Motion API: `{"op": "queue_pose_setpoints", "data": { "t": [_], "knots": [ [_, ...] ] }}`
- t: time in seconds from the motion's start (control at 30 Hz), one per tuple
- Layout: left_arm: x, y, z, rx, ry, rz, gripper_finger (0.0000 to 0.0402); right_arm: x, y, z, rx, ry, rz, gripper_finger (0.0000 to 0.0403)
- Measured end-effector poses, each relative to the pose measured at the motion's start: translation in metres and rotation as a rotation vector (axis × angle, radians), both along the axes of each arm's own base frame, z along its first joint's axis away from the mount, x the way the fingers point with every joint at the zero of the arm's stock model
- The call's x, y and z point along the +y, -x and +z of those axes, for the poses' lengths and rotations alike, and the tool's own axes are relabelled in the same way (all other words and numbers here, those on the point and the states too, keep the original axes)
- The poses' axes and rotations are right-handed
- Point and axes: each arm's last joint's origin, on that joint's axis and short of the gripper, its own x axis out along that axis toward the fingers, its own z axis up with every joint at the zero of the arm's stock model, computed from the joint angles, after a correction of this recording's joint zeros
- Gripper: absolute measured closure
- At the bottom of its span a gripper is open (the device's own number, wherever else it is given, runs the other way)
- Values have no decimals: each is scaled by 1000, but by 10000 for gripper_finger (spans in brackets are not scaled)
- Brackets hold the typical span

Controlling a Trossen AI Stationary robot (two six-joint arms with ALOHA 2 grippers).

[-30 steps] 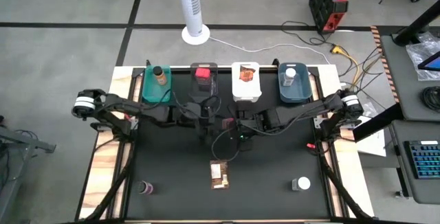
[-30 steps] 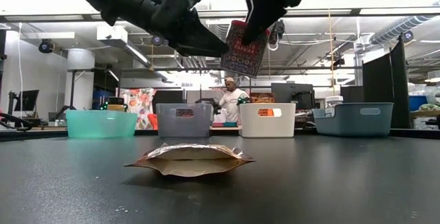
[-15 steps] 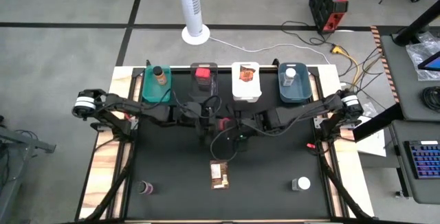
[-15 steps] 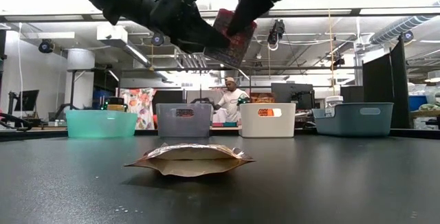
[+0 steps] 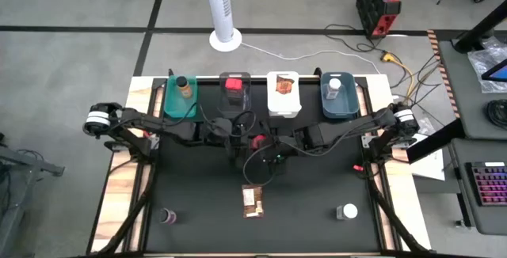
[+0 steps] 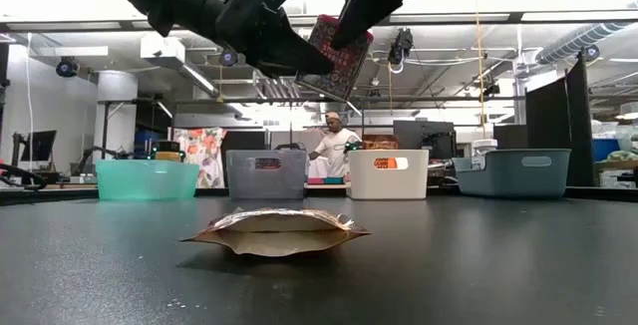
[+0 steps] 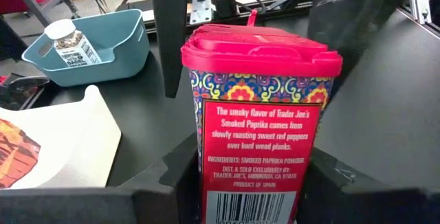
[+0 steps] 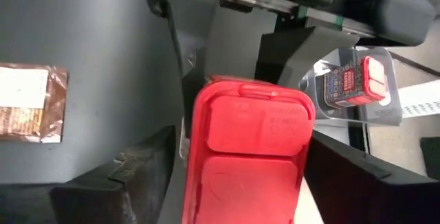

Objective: Sort spices by type
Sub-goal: Put the red seasoning can into the black bin

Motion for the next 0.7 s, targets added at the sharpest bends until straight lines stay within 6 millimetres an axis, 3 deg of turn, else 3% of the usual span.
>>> {"op": "queue_pose_setpoints", "data": {
  "t": [0.2,0.4,0.57,0.7],
  "knots": [
    [-3,5,-7,-67,19,3,253,-3,18,29,-81,-47,-15,85],
    [-16,15,-4,-233,52,-38,248,-10,57,60,-233,-102,-30,61],
    [-25,27,11,-314,39,-76,246,-13,84,52,-398,-131,-11,51],
    [-28,41,25,-397,14,-95,245,-11,93,36,-536,-187,58,49]
  ]
}}
